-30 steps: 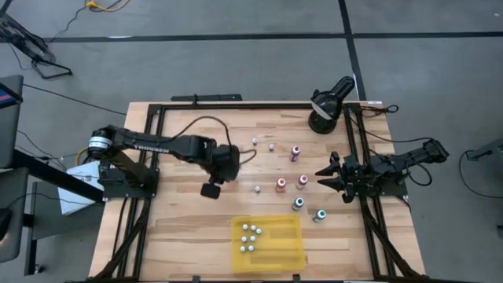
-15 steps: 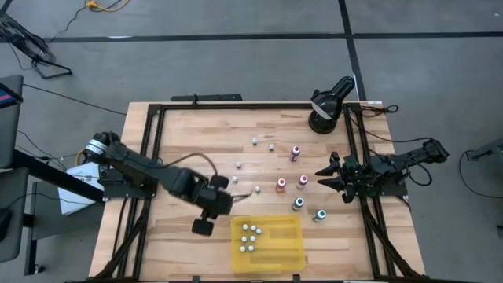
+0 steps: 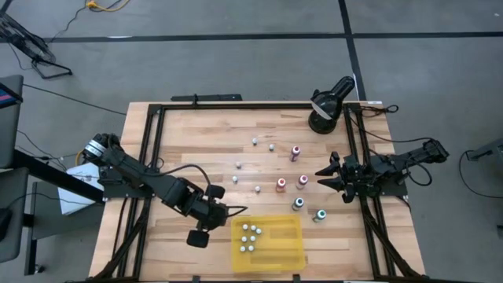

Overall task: Pick & Place food coloring
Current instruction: Put the small green food coloring bottle in the yellow bin

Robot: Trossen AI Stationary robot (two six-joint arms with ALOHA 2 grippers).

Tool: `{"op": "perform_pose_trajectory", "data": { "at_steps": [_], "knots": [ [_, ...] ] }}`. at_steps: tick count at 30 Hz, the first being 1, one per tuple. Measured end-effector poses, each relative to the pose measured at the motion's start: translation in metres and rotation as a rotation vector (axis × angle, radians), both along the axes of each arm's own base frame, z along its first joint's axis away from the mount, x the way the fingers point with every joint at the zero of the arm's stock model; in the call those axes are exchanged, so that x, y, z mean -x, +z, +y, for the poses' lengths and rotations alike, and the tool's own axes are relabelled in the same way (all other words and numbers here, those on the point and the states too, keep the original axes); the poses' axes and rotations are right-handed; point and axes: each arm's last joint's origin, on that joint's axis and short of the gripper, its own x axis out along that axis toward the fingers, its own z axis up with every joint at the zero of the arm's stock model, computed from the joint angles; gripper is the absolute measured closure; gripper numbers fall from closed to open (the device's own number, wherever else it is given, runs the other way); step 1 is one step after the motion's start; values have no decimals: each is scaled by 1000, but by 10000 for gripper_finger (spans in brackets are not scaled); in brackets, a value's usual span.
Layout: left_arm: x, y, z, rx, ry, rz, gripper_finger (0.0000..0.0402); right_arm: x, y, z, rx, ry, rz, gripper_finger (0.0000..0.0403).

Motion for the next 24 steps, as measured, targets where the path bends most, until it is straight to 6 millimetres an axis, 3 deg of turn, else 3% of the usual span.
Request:
{"op": "perform_pose_trajectory", "data": {
  "at_steps": [13, 24],
  "knots": [
    [-68, 21, -6, -83, -109, -29, 344, 0, 0, 0, 0, 0, 0, 265],
    [-107, 26, -5, -65, -58, -69, 344, 0, 0, 0, 0, 0, 0, 265]
  ]
}}
